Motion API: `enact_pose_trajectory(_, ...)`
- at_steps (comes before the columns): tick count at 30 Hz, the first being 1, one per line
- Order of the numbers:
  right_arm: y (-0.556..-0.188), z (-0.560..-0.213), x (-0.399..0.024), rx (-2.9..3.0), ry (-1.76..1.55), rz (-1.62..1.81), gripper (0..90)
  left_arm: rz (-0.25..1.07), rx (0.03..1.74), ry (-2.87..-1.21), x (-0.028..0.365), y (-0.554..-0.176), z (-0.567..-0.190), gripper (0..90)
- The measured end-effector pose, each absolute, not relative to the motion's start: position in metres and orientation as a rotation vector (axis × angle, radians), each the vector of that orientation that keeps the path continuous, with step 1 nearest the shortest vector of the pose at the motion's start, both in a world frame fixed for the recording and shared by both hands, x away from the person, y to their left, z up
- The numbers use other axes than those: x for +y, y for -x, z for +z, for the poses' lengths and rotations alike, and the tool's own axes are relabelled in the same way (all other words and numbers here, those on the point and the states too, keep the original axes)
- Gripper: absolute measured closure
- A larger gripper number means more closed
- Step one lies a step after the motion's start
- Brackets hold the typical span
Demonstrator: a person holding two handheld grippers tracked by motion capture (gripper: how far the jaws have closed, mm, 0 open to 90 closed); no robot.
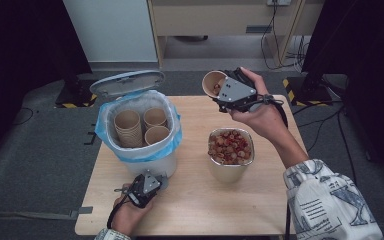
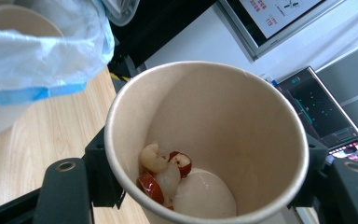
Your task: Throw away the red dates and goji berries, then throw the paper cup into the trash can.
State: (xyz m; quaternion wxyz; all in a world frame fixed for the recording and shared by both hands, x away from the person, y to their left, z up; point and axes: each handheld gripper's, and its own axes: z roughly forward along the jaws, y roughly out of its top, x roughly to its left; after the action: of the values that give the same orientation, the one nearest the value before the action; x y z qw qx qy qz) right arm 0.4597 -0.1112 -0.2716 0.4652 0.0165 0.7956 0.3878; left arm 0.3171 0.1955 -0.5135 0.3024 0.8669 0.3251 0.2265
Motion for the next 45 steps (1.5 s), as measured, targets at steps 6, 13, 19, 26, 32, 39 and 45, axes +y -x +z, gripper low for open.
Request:
enact_pose_trajectory(6,-0.459,-0.269,-0.109,1.96,-0.054,0.989,31.1,0.6,0.862,-2.3,0.196,-0.317,-0.513,89.6)
enact_pose_trajectory(13,-0.46,-0.267,-0.106,1.969,-0.07,1.029,31.0,0.6,0.862,-2.299,0.196,-0.317,-0.513,89.6)
enact_pose_trajectory(19,-0.46,-0.266,-0.105,1.974,-0.089,1.076,30.9,0.6,0.862,-2.299,0.196,-0.317,-0.513,89.6)
enact_pose_trajectory(26,-0.459,-0.263,-0.101,1.99,-0.109,1.133,30.7,0.6,0.862,-2.3,0.195,-0.317,-0.513,89.6)
enact_pose_trajectory(32,-0.459,-0.262,-0.097,2.009,-0.138,1.209,30.7,0.6,0.862,-2.3,0.195,-0.317,-0.513,89.6)
enact_pose_trajectory(39,-0.458,-0.26,-0.092,2.034,-0.157,1.279,30.5,0.599,0.863,-2.299,0.196,-0.317,-0.513,89.6)
enact_pose_trajectory(45,-0.459,-0.261,-0.084,2.067,-0.183,1.348,30.4,0.599,0.863,-2.3,0.195,-0.317,-0.513,89.6)
